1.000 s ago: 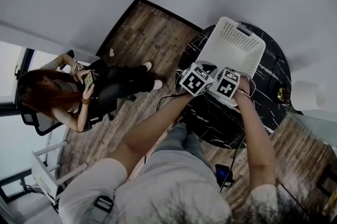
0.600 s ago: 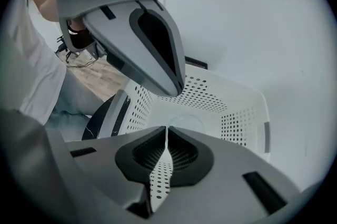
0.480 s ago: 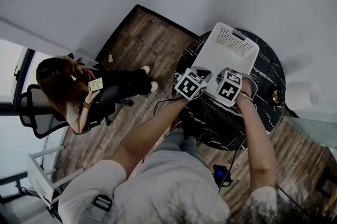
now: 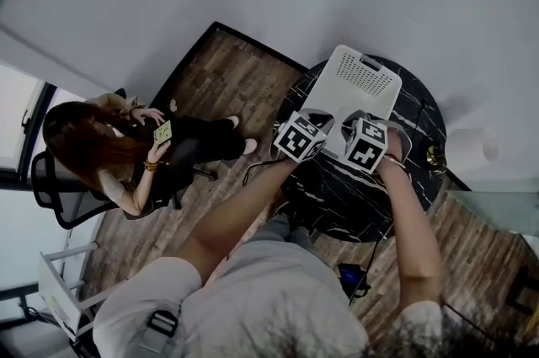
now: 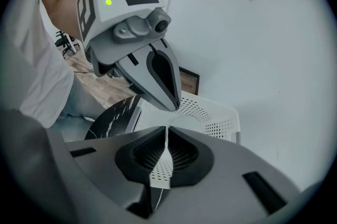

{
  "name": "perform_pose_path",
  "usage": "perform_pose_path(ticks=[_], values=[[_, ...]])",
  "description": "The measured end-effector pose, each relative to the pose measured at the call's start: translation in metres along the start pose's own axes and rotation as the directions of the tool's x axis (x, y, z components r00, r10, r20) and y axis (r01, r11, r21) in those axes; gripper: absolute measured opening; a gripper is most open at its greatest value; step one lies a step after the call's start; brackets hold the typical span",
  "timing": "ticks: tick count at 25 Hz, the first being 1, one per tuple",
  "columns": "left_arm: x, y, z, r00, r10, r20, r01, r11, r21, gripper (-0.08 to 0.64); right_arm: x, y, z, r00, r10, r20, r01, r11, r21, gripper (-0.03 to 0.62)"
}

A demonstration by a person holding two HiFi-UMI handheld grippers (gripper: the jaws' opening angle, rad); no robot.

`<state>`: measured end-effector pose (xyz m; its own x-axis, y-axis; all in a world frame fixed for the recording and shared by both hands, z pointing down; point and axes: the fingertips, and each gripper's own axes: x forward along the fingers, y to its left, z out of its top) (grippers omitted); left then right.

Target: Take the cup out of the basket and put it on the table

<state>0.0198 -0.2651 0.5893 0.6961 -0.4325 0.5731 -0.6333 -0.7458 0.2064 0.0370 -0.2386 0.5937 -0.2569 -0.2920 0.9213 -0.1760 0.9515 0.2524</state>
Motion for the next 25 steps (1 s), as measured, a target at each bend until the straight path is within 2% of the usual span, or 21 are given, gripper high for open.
perform_pose_path(ticks=[7,14,25], values=[[-0.013,-0.009,0.008,1.000,0.005,0.023,-0.005,1.000,0.011,0.005,-0.029,0.003,0.008,0.999,-0.038,0.016,0.038,0.999,-0.009,0.017],[-0.015,-0.017,0.014,1.000,-0.002,0.028,0.002,1.000,0.023,0.005,-0.047,0.001,-0.004,0.997,-0.071,0.006,0.071,0.997,0.017,0.017],[0.012,-0.076,0.032,0.994,-0.107,0.019,0.105,0.989,0.100,0.005,-0.088,0.010,-0.059,0.990,-0.131,-0.050,0.136,0.984,0.113,0.017]])
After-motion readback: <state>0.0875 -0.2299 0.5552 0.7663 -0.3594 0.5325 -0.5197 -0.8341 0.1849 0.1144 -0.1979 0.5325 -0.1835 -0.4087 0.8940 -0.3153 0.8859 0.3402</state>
